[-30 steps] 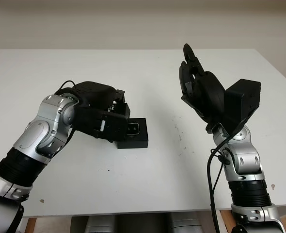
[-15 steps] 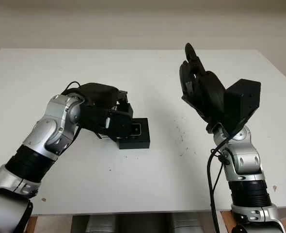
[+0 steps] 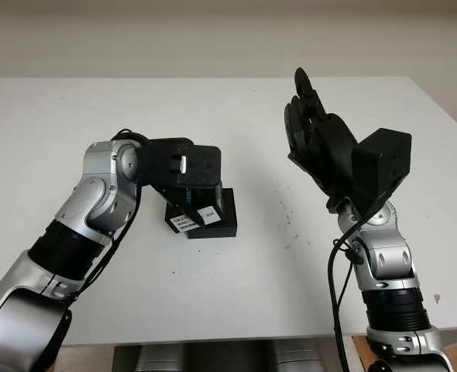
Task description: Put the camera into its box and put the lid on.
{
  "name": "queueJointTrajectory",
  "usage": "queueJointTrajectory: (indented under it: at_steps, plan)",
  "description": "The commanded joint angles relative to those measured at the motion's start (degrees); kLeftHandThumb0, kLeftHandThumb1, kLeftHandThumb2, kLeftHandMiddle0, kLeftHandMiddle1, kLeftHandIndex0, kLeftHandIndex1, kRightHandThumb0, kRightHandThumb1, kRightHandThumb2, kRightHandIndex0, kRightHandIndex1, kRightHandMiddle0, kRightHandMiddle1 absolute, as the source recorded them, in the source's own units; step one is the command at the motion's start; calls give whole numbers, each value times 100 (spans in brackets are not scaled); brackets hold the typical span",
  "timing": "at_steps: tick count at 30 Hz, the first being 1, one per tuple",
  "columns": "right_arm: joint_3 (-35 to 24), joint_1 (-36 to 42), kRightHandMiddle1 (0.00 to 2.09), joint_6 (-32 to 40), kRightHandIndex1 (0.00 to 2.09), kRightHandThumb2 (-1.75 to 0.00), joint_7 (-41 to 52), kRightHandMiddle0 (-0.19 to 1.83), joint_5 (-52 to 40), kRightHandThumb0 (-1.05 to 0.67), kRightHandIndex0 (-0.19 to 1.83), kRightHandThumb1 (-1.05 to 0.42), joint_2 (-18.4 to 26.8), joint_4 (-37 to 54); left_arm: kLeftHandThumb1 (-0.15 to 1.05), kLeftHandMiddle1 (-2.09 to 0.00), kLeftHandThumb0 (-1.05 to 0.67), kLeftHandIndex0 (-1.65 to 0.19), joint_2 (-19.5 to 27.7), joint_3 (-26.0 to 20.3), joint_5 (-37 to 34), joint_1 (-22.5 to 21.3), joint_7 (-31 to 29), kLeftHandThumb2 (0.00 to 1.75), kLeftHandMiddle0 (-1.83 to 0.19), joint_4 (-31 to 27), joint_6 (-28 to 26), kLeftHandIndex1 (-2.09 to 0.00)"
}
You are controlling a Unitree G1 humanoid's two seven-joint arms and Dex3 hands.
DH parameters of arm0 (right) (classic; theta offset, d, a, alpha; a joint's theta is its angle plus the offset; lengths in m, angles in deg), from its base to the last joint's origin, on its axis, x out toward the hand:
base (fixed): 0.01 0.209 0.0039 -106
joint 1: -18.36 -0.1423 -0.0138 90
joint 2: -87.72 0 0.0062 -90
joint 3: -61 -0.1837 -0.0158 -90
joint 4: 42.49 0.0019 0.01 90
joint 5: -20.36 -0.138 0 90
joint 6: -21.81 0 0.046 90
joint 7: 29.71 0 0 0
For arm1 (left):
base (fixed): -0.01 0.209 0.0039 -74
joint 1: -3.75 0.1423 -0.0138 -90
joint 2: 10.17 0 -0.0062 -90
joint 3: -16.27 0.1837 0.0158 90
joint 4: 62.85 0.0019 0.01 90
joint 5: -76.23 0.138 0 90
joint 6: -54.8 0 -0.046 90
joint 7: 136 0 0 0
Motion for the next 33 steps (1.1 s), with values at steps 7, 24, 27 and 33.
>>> queueJointTrajectory:
  at_steps: [7,24,27,33]
  plan:
    - [33,98,3,-75,5,-66,-26,-18,88,-82,-17,-105,12,105,105,-164,-31,-18,-58,208,64,-136,95,21,-39,-24,75,-189]
    - [76,157,1,77,4,-67,-46,-19,181,-83,-19,-105,-20,231,105,-195,-30,-35,-167,401,125,-52,643,20,-70,226,1037,-195]
    - [64,175,1,63,4,-66,-57,-19,158,-82,-19,-105,-49,229,105,-203,-29,-40,-286,424,162,-116,633,20,-81,291,967,-205]
    - [77,196,0,42,4,-65,-98,-19,161,-81,-19,-105,-85,239,105,-202,-31,-32,-437,498,252,-263,381,18,-84,328,621,-199]
